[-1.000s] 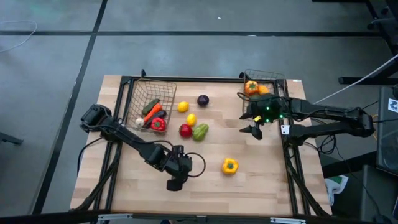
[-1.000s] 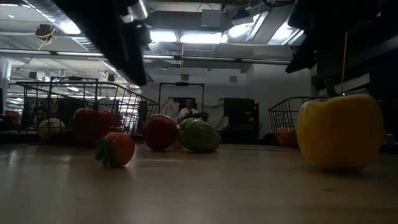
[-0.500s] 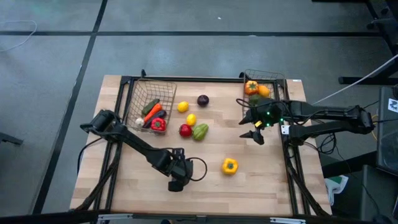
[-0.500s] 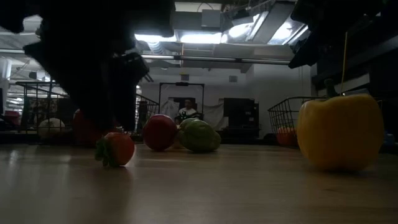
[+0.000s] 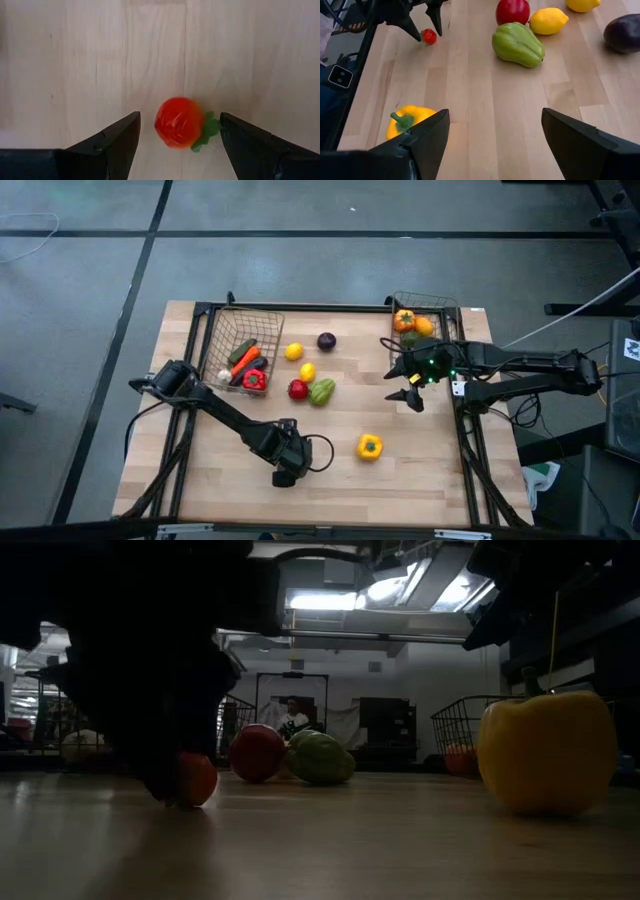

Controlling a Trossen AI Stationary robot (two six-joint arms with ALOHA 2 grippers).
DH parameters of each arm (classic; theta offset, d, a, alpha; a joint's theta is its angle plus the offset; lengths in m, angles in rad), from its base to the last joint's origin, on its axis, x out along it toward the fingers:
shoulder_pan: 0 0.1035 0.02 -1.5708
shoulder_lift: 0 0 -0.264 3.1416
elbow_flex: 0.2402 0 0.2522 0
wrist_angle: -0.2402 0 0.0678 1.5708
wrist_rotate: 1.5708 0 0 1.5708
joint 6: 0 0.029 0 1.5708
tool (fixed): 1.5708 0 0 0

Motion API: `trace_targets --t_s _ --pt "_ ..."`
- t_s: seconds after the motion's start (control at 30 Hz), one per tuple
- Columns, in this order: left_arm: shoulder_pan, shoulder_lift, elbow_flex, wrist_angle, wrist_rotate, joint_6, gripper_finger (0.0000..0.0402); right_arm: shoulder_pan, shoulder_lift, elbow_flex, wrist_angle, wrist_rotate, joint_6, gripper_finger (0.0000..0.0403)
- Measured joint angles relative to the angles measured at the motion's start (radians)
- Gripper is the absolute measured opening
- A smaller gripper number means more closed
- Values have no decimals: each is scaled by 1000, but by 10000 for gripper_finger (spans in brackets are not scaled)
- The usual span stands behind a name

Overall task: Sort produce into baskets
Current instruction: Put the bottom red tomato into the right gold wire basket

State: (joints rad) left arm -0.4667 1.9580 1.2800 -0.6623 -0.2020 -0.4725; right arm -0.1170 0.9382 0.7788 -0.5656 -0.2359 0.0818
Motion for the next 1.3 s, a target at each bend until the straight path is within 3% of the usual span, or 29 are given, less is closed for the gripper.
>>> trace_targets --t_s 0.23,0.77,1.03,1.3 --pt "4 0 0 1 -5 2 258 0 0 0 4 0 0 315" --pt "11 5 0 1 -10 -2 128 0 0 0 49 0 0 315" --pt "16 -8 3 8 -10 -1 128 0 0 0 49 0 9 315" --pt "75 -21 86 21 -33 81 129 0 0 0 126 0 178 315"
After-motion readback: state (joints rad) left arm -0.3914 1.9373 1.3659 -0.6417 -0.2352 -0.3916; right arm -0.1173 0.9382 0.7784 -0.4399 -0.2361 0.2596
